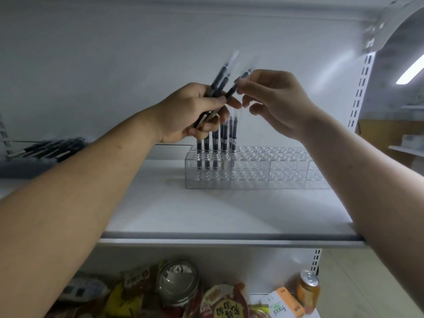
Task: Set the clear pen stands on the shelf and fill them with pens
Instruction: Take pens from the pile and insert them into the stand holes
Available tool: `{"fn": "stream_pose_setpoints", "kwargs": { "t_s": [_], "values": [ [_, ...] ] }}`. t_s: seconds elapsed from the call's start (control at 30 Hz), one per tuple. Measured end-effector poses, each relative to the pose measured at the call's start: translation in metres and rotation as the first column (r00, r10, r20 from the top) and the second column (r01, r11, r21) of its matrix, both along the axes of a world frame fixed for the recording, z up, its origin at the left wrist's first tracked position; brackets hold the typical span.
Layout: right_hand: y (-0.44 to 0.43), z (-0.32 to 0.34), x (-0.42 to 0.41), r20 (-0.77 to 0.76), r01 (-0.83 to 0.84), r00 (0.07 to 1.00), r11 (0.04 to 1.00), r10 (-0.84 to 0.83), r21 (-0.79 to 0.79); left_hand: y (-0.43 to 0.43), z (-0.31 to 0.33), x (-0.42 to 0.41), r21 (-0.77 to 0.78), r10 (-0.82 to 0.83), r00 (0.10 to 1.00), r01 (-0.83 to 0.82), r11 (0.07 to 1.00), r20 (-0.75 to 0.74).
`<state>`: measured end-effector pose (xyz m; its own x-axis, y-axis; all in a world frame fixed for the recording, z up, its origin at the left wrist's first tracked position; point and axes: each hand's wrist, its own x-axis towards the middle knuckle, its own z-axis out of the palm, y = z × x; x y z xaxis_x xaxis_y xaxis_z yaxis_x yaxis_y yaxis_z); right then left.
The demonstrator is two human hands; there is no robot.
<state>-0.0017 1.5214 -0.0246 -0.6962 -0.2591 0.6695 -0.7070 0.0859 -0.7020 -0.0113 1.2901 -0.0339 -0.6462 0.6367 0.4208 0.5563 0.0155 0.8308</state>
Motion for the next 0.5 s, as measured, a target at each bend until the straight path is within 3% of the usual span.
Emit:
{"fn": "stream_pose_setpoints", "kwargs": {
  "t_s": [0.1,0.2,0.3,0.4,0.5],
  "values": [
    [-0.004,-0.001,-0.001,0.01,-0.03,0.999,0.995,0.031,-0.096,0.002,-0.001,0.002,-0.052,0.043,0.999,-0.044,0.998,-0.026],
    [-0.001,0.006,0.001,0.01,-0.04,0.999,0.942,0.047,-0.333,0.003,0.0,0.005,-0.075,0.089,0.993,-0.095,0.993,-0.071],
    [0.012,0.015,-0.001,0.012,0.083,0.996,0.856,-0.089,-0.511,0.003,0.0,0.006,-0.09,0.131,0.982,-0.144,0.986,-0.133],
    [0.019,0.011,-0.01,-0.106,0.366,0.901,0.869,-0.42,-0.333,0.004,-0.002,0.008,-0.116,0.175,0.955,-0.207,0.971,-0.238],
    [0.013,0.0,-0.016,-0.215,0.48,0.847,0.873,-0.487,-0.085,0.008,-0.004,0.013,-0.117,0.216,0.902,-0.276,0.954,-0.373]
  ]
}}
